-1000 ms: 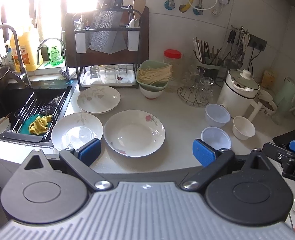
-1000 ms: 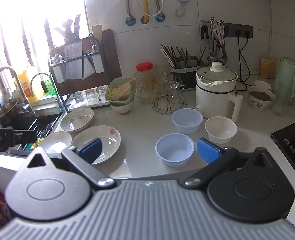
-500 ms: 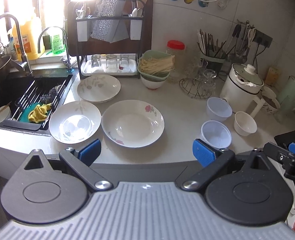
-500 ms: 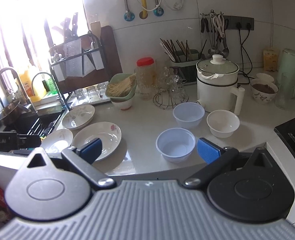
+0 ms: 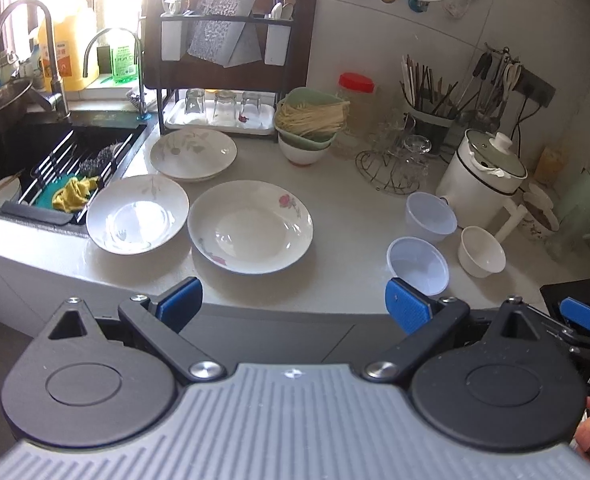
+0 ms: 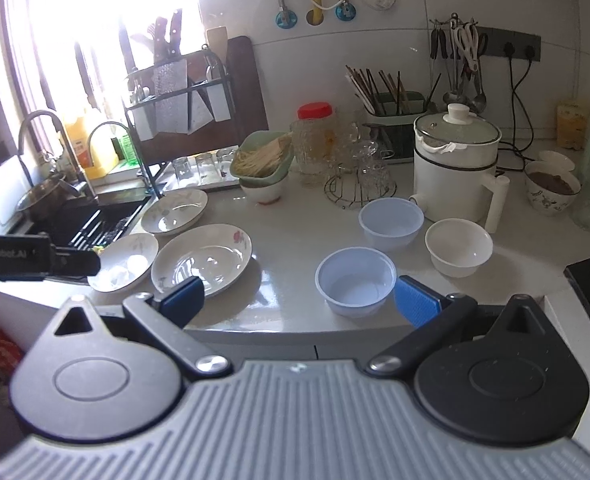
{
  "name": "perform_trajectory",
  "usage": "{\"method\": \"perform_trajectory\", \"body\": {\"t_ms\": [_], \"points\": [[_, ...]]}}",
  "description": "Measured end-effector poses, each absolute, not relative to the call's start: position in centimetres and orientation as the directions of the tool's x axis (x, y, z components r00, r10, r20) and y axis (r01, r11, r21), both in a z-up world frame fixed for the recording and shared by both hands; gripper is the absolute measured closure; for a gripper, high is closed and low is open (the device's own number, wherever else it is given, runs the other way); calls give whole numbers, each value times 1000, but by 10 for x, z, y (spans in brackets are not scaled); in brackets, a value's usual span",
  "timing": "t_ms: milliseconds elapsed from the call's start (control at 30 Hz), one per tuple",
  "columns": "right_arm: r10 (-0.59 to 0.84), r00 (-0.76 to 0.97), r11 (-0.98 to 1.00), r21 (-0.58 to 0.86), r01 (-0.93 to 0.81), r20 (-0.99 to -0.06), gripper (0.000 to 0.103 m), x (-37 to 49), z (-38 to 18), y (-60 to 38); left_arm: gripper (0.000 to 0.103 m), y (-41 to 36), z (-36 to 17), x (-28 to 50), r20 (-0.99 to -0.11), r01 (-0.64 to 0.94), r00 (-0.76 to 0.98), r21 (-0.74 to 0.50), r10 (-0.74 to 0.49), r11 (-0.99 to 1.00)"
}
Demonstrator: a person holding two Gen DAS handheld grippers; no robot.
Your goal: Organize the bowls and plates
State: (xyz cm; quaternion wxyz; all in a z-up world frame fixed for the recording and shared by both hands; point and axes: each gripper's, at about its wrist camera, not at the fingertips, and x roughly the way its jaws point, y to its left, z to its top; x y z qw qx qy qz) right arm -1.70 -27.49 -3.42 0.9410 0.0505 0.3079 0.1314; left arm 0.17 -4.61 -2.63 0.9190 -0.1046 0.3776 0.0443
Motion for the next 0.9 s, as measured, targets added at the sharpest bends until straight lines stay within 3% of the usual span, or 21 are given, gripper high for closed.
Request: {"method": "perform_trajectory", "body": {"t_ms": [300,900], "points": [[318,770,948,200,-247,-553,0,-15,-35,-283,3,-57,-22,-4,-683,-189,729,-132,49,973],[301,794,949,246,-197,-527,0,13,-41,-244,3,-10,-18,52,-679,-113,734,-144,-15,983]]}}
